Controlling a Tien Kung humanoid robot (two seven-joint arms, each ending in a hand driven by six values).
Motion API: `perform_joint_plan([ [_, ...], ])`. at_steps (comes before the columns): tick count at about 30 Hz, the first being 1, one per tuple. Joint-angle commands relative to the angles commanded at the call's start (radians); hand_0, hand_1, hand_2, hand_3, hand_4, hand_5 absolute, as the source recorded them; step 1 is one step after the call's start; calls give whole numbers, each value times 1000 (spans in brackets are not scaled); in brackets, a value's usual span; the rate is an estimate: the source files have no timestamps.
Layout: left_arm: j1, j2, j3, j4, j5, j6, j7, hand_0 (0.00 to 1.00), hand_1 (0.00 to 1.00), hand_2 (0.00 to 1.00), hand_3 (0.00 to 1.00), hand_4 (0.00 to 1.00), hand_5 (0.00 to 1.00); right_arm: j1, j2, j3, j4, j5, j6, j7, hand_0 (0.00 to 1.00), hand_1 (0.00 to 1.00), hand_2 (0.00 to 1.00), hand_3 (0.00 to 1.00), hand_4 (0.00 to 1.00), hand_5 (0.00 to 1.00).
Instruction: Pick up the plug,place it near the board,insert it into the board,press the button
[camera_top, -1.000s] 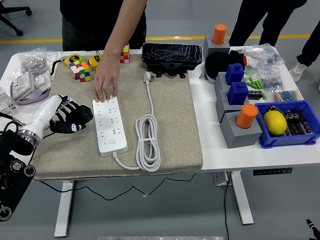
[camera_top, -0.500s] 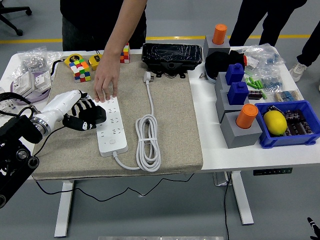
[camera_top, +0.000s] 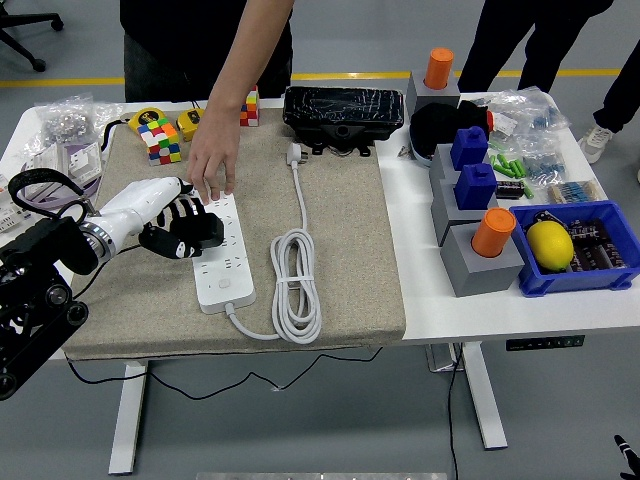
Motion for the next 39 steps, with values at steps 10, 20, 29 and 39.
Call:
perform_joint_plan([
  [10,-22,-5,11,62,7,1,-6,291,354,282,484,768,2,1,1,0,0,0,0,0,866,841,807,831,998,998],
  [20,-24,-3,10,89,23,-6,-5,293,369,292,489,760,2,2,0,2,0,0,0,0,867,841,807,830,998,998],
  [29,-24,-2,17,89,25,-22,-1,295,369,292,491,756,2,3,-1,5,0,-2,0,0,867,841,807,830,998,998],
  [39,-26,0,24,92,25,-31,0,298,381,295,492,754,2,3,-1,6,0,-3,-1,0,867,842,807,830,998,998],
])
